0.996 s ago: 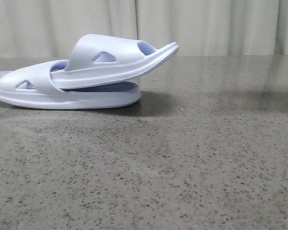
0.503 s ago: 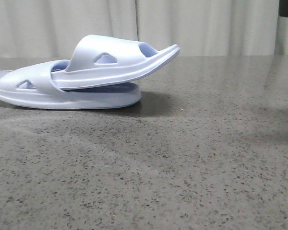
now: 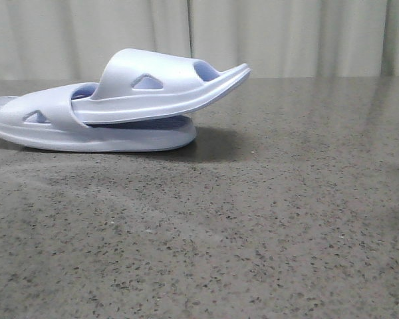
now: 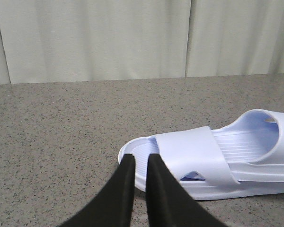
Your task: Insert blue slippers together front up
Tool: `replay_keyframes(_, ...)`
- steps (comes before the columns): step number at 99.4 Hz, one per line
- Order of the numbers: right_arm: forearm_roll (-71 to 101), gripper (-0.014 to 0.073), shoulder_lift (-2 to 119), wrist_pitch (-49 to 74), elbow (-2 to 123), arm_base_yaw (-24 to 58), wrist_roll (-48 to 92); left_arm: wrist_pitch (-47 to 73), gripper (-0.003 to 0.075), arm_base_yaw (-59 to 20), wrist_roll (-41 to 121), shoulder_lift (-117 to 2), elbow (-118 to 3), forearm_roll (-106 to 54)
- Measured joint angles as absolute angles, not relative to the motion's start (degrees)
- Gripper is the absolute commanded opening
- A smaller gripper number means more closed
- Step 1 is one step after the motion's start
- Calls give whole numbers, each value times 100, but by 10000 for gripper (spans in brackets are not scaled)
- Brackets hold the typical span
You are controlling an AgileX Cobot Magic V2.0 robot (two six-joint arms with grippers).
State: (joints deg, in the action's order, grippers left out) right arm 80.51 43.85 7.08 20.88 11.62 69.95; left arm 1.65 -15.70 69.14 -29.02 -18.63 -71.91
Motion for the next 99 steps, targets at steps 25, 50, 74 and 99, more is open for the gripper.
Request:
replay_keyframes(25, 8051, -90, 4385, 714, 2088, 1162, 6995, 165, 15, -1570, 6914, -2902, -1863, -7214)
replay_keyframes(50, 8055, -90, 4385, 714, 2088, 1162, 6998, 165, 15, -1570, 6914, -2902, -1863, -7214)
replay_keyframes(74, 8055, -90, 4385, 714, 2088, 1162, 6998, 87, 15, -1570, 6914, -2902, -1863, -7214)
replay_keyframes(99, 8064, -90, 4385, 714, 2088, 1162, 6998, 0, 15, -1519, 5432, -2728, -1506, -5494)
